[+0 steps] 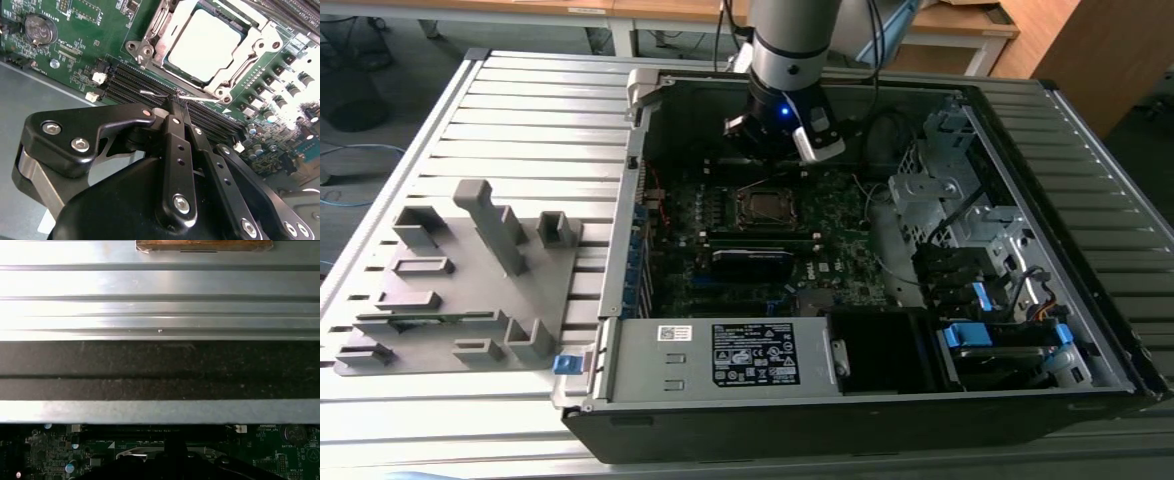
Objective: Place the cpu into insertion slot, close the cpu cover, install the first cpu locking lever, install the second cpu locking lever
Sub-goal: 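Install the first cpu locking lever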
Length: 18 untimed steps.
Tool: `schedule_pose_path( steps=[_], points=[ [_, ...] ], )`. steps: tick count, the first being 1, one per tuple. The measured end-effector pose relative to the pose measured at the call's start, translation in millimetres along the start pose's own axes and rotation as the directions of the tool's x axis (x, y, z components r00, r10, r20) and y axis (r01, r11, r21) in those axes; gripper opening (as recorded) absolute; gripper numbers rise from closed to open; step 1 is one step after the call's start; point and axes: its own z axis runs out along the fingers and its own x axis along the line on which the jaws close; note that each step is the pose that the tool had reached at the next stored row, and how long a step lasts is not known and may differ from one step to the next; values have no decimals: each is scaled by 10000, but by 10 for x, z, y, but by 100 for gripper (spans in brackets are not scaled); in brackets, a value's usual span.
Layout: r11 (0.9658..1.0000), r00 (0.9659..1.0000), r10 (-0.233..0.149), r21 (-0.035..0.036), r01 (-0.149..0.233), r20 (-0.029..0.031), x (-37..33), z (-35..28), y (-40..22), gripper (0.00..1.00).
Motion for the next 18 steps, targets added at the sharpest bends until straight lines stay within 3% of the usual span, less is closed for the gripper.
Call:
schedule_pose_path(
  steps=[4,12,15,18],
  points=[
    [9989,9988,479,1,-479,78,-1,7,-1,11],
    [9976,9975,691,-2,-691,116,1,16,-2,11],
    [9958,9956,920,-5,-920,194,0,21,-3,11],
    [9944,9938,1061,-21,-1060,319,1,25,-4,11]
  ],
)
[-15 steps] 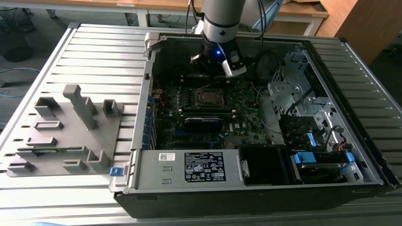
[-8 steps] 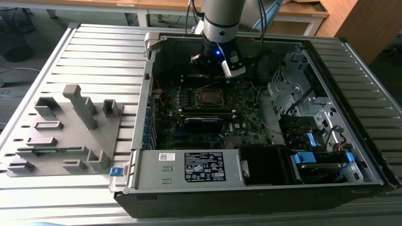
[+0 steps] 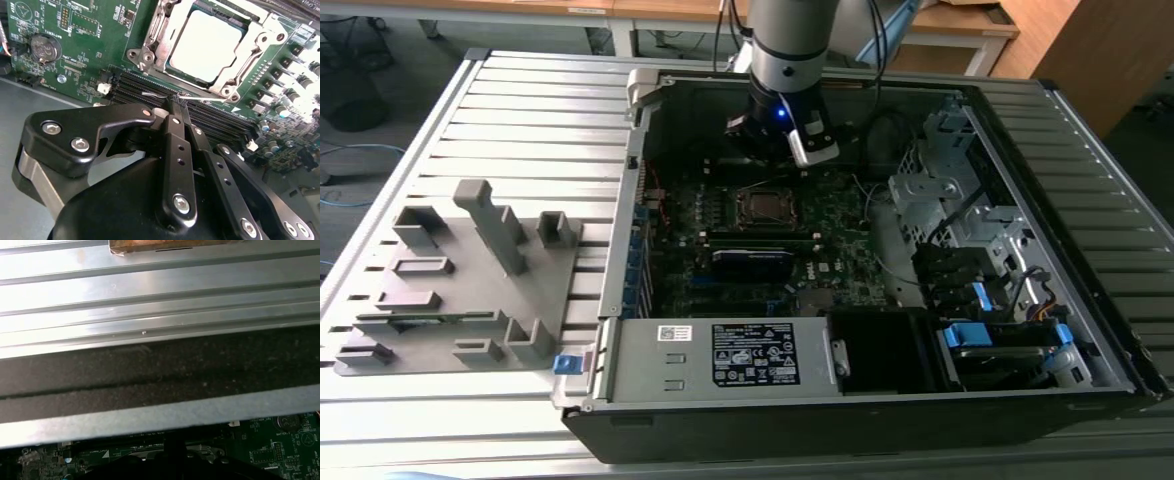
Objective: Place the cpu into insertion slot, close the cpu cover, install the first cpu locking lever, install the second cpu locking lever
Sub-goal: 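Install the first cpu locking lever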
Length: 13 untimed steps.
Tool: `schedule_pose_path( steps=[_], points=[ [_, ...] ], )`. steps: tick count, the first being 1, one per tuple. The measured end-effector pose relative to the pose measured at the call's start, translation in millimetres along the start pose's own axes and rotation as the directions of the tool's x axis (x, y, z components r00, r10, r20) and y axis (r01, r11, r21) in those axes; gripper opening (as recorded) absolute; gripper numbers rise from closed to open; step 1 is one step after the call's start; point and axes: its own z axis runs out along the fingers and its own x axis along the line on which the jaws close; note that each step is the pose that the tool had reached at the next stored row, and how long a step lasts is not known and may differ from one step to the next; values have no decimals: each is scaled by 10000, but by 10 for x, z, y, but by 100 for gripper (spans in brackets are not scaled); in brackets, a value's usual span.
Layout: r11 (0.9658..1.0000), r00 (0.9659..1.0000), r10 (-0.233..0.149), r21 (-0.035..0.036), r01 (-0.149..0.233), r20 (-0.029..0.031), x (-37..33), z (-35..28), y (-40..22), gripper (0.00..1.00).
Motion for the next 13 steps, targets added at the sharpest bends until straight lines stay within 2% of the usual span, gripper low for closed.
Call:
schedule_pose_path(
  steps=[2,4,13],
  points=[
    [10000,10000,37,-8,-37,69,2,1,0,11],
    [10000,9999,39,-13,-39,111,3,2,-1,11],
    [10000,9999,37,-16,-37,127,10,8,-3,11]
  ],
)
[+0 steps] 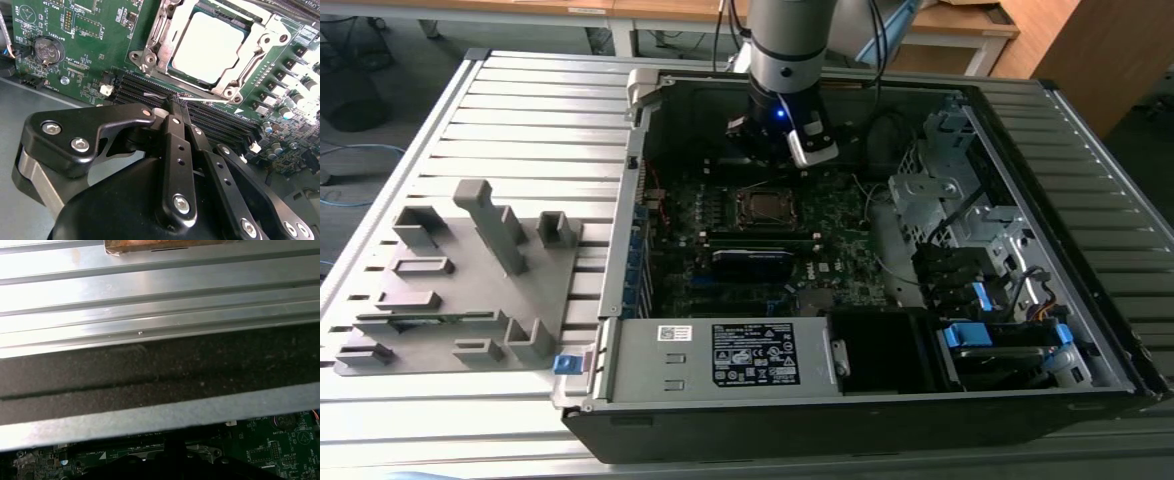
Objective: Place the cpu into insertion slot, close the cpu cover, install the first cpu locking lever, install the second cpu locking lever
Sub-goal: 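Install the first cpu locking lever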
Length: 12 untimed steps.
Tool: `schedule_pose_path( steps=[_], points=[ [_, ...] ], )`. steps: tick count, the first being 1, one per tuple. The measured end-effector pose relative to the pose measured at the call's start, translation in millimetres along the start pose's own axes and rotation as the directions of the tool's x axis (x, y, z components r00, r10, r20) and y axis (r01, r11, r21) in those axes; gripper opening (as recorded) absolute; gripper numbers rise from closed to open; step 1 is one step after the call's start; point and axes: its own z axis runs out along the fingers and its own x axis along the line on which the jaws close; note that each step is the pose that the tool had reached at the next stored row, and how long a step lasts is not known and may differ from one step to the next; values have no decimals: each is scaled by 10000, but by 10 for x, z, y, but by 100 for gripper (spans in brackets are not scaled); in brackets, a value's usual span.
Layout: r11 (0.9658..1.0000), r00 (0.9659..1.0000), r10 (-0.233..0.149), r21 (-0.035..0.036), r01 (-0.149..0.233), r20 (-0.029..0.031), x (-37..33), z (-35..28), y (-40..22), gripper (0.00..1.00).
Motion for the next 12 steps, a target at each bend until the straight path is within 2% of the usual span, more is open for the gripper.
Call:
schedule_pose_path(
  steps=[7,12],
  points=[
    [10000,10000,26,-1,-26,7,3,11,-1,11],
    [9998,9998,182,7,-182,32,4,19,-3,11]
  ],
)
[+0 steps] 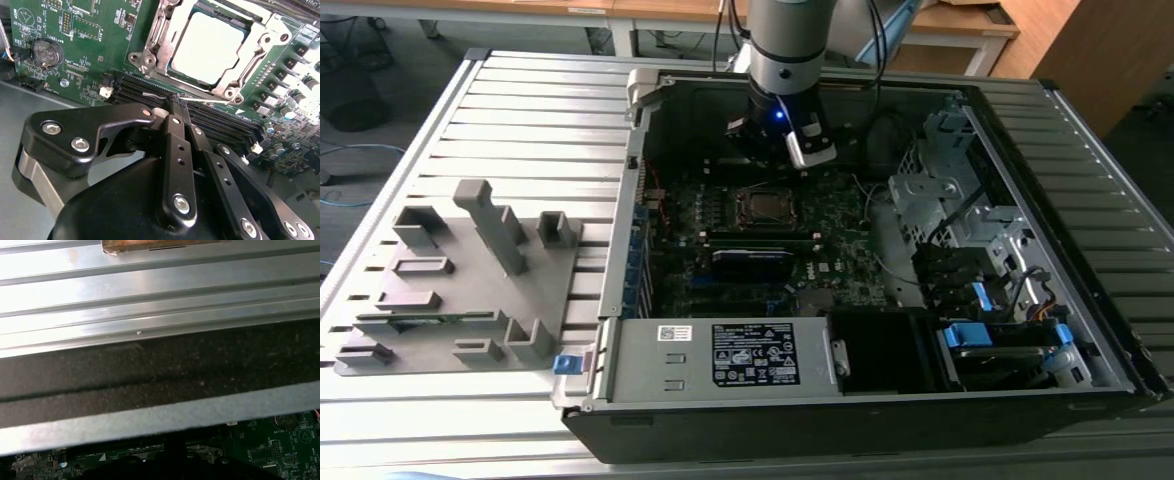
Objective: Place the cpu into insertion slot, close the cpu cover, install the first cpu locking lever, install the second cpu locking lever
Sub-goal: 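Install the first cpu locking lever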
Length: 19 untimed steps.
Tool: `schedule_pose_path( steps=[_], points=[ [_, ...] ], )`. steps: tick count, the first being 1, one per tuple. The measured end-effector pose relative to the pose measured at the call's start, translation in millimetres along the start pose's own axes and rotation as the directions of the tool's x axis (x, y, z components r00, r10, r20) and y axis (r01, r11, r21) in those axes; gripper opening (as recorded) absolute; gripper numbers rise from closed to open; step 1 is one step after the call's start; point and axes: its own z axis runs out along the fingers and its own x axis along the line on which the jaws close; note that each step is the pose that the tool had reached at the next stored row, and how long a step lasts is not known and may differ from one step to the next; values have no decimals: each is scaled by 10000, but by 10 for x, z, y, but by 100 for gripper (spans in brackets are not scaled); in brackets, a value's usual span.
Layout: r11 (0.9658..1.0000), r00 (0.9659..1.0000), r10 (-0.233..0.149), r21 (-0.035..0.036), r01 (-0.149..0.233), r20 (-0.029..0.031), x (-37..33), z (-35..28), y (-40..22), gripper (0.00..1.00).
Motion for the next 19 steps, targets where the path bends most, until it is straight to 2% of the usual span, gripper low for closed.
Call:
schedule_pose_path(
  steps=[3,6,11,12,16,19],
  points=[
    [9996,9996,269,7,-269,45,0,7,-1,11],
    [9975,9975,702,21,-702,117,1,13,-2,11],
    [9965,9964,839,19,-839,157,34,16,9,11],
    [9964,9962,846,10,-846,196,49,16,12,11],
    [9966,9956,830,-49,-828,431,83,16,13,11],
    [9966,9955,820,-62,-818,483,82,17,13,11]
  ],
)
